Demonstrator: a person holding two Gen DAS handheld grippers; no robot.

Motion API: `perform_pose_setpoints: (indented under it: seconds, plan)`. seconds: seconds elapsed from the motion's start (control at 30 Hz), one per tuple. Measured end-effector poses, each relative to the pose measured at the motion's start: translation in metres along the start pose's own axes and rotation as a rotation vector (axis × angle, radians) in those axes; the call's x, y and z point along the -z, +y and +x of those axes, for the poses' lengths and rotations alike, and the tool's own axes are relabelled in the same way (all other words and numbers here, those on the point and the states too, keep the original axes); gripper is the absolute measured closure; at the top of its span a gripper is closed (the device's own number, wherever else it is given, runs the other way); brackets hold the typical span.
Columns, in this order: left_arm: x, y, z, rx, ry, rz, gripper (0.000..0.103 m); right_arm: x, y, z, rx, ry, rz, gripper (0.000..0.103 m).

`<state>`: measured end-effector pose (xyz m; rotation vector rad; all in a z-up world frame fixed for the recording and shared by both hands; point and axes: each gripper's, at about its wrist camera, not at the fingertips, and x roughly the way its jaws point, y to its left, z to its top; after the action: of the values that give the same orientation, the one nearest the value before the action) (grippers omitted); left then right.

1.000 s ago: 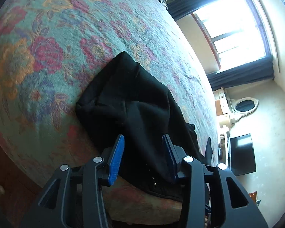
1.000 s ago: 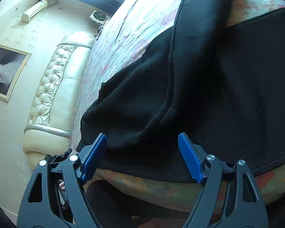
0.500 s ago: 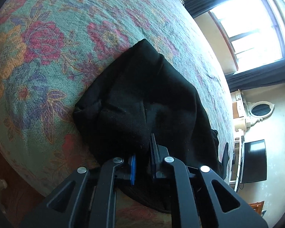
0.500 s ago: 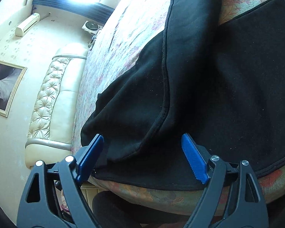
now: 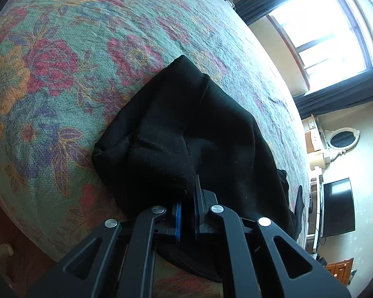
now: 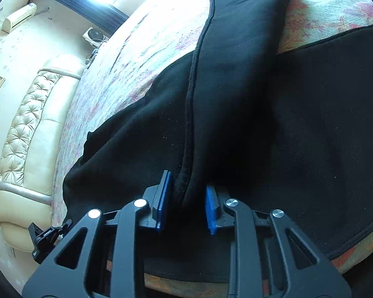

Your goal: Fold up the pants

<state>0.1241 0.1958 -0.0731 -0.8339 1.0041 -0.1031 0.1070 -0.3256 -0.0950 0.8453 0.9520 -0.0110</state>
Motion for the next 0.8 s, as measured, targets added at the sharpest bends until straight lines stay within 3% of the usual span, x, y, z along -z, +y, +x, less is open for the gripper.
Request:
perform_pose_setpoints:
  seconds: [0.2,0.37,0.47,0.5,0.63,0.8]
  plan:
    - [0.0,0.014,-0.018,0.058,-0.032,-0.045,0.097,0.016,-0.005,-0.036,-0.132,-0.036,0.025,0.088]
    - [0.007,0.035,-0.011,0.042,-0.001,-0.044,0.097,0.043,-0.024,-0.031,-0.086,0.01,-0.004,0.088]
    - [0.006,0.04,-0.013,0.056,0.0,-0.032,0.093,0.045,-0.036,-0.023,-0.114,0.018,0.032,0.088]
    - [0.005,0.04,-0.018,0.051,-0.003,-0.011,0.093,0.044,-0.035,-0.025,-0.112,0.017,0.029,0.086]
    - [0.005,0.041,-0.047,0.048,-0.058,0.068,0.088,0.037,-0.029,-0.051,-0.075,-0.019,0.002,0.043]
    - [0.01,0.027,-0.087,-0.077,-0.183,0.26,0.087,-0.014,-0.001,-0.089,0.017,-0.165,-0.124,0.041]
